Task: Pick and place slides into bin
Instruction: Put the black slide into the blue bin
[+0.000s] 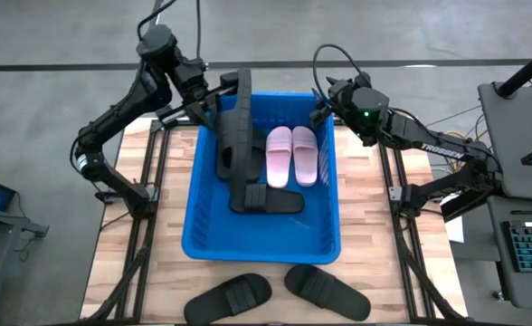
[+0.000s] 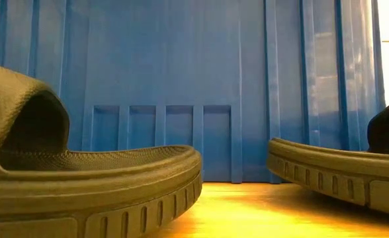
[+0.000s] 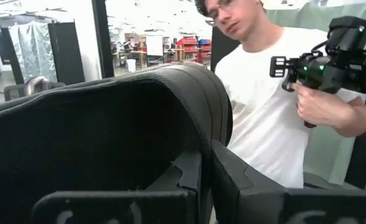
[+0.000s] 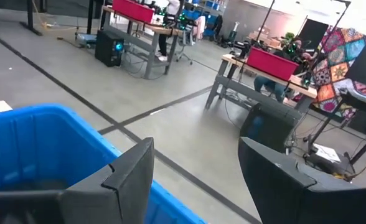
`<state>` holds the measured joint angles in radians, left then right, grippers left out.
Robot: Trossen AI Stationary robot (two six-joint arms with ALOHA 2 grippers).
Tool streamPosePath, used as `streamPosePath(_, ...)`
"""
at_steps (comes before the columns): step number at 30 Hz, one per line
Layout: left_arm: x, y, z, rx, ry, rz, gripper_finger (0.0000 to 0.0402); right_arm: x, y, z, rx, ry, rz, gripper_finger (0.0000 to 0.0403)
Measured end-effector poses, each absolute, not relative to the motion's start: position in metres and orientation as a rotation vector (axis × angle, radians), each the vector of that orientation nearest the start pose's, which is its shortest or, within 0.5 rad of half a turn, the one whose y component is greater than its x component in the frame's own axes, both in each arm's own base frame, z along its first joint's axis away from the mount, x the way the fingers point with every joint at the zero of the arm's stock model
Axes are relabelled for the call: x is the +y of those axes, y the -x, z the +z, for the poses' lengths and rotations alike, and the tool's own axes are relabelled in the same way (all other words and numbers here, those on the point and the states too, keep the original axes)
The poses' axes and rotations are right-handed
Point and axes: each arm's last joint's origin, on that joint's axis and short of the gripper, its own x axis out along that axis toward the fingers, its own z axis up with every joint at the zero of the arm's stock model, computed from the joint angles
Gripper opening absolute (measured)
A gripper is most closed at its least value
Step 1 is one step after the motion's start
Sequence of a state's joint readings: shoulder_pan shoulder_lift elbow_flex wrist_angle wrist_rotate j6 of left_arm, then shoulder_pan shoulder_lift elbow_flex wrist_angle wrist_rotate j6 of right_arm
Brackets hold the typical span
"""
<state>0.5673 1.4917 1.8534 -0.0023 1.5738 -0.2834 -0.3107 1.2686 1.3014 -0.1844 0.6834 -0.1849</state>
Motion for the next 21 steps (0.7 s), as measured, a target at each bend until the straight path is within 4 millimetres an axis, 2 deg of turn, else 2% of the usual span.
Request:
streamPosePath(5,0.110,-0.235,0.544,-0.064,-0.113,-1.021,0.0000,-0.101,-0.255,0.410,0.262,0.229,-0.972,0.0224)
streamPosePath(13,0.091,-0.225,0.561,-0.192,-0.308,-1.039,0.0000,-0.101,-0.255,0.410,0.262,0.228,-0.971,0.0224)
streamPosePath(21,0.086,-0.222,0.566,-0.232,-0.329,-1.012,0.0000,-0.101,-0.255,0.410,0.261,0.228,-0.971,0.0224)
